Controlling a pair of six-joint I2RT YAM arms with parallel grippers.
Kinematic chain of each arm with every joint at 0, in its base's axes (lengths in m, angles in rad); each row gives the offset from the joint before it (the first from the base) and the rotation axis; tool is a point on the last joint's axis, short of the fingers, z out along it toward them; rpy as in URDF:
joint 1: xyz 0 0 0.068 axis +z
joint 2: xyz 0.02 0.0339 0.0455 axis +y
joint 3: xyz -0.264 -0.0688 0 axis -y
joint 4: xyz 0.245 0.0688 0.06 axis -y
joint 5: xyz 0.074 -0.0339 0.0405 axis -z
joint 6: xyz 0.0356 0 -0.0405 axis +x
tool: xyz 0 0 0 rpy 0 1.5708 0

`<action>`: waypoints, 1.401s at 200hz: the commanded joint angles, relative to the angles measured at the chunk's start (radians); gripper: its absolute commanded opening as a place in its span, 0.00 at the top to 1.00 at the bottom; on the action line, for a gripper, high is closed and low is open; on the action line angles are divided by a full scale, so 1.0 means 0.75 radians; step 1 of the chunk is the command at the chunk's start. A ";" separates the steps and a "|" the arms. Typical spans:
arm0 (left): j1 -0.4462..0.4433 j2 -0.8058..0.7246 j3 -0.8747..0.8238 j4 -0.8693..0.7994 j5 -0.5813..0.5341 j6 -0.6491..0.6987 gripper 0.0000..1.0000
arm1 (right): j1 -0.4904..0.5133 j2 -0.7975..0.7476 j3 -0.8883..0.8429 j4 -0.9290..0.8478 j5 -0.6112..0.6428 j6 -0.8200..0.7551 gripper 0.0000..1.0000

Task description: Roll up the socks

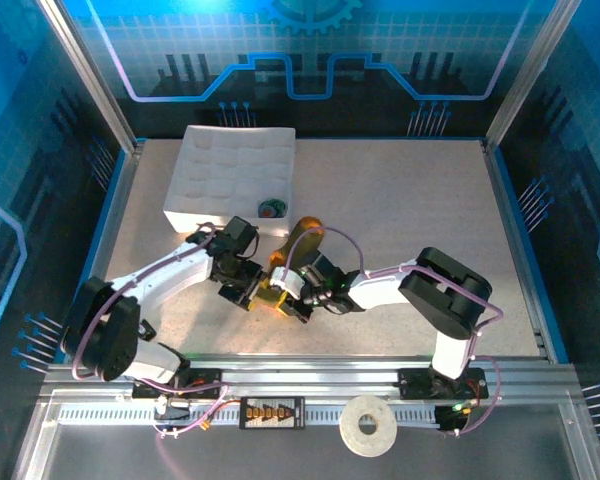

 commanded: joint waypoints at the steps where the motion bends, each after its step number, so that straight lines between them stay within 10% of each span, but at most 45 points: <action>1: 0.000 -0.076 -0.041 -0.074 -0.022 0.034 0.49 | -0.045 0.147 -0.049 -0.275 -0.139 0.122 1.00; 131: -0.088 0.123 -0.112 0.281 -0.032 -0.091 0.44 | -0.219 0.370 -0.005 -0.270 -0.449 0.352 1.00; 165: -0.090 0.206 -0.101 0.220 -0.030 -0.137 0.67 | -0.220 0.379 0.034 -0.317 -0.429 0.345 1.00; 203: -0.088 0.306 -0.053 0.018 0.005 -0.141 0.94 | -0.185 0.260 0.035 -0.355 -0.334 0.196 0.97; 241: -0.083 0.376 -0.028 -0.033 0.034 -0.167 1.00 | -0.051 -0.044 -0.055 -0.284 -0.078 -0.080 0.57; 280: -0.054 0.417 0.047 -0.114 0.000 -0.130 1.00 | 0.160 -0.374 -0.272 0.046 0.460 -0.430 0.45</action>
